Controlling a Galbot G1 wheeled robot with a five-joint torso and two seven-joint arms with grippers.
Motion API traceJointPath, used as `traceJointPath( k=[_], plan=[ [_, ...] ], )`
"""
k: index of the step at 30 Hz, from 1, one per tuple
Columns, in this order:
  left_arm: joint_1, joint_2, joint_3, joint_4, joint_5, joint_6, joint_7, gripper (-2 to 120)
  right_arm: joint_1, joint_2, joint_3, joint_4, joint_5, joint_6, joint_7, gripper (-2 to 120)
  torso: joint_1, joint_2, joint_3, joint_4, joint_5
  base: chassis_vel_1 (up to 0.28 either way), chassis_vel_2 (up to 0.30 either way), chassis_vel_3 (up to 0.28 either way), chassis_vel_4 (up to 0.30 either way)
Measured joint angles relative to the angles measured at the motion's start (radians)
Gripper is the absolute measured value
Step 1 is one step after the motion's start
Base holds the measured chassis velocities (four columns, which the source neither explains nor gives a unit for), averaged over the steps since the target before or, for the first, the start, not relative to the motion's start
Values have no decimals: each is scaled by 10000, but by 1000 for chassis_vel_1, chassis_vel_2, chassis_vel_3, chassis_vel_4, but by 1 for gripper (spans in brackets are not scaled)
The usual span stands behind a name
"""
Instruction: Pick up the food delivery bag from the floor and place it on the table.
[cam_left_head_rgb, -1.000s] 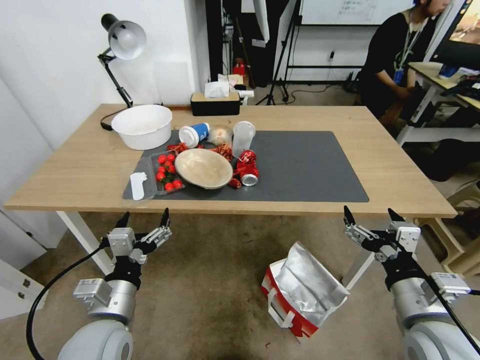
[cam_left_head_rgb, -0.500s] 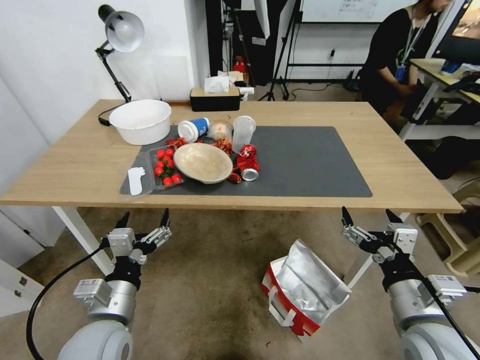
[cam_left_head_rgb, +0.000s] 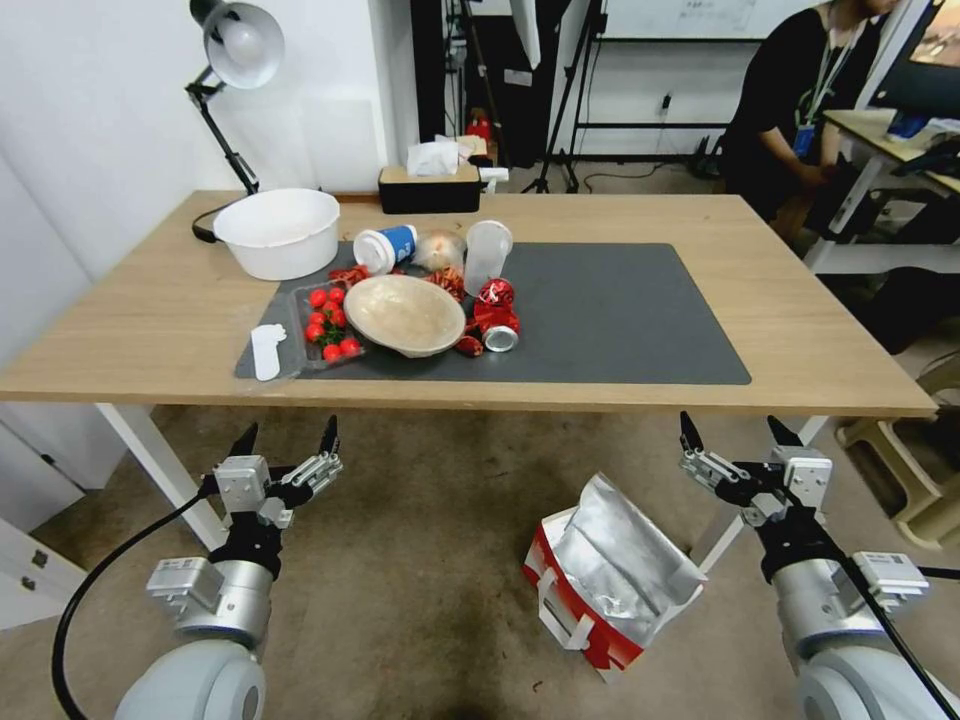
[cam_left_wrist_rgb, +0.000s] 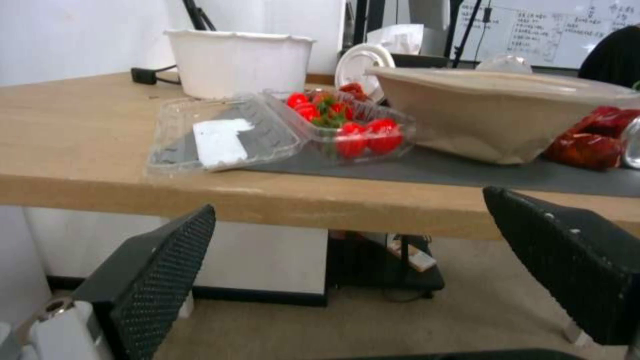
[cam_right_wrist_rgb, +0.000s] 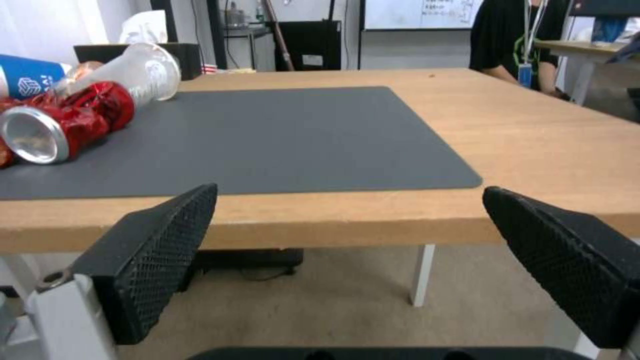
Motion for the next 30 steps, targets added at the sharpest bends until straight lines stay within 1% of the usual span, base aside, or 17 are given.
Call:
traceJointPath(
  k=[6,12,14,16,18,19,30],
  plan=[
    [14,5,-17,-27,11,-4,-1,100,46,32,-62,-46,-44,25,-3,100,-127,-295,-172,0,0,0,0,0,0],
    [7,40,-32,-29,10,-4,-6,100,56,48,-60,-47,-54,26,-5,100,-212,-501,-291,0,0,0,0,0,0],
    [-3,59,-37,-29,9,-5,-6,100,64,72,-46,-47,-60,26,-5,100,-279,-652,-378,0,0,0,0,0,0],
    [-3,65,-37,-28,9,-6,-6,100,64,81,-41,-47,-61,26,-5,100,-299,-698,-402,0,-1,0,0,0,0],
    [6,72,-37,-25,9,-42,-7,100,69,86,-24,-52,-61,30,-3,100,-351,-828,-477,0,0,0,0,0,0],
    [6,72,-37,-25,9,-42,-7,100,69,86,-24,-52,-61,30,-3,100,-351,-828,-477,0,0,0,0,0,0],
    [109,115,-80,-12,13,-230,7,100,89,111,1,-50,-59,42,6,100,-549,-1322,-772,0,0,0,0,0,0]
  ],
)
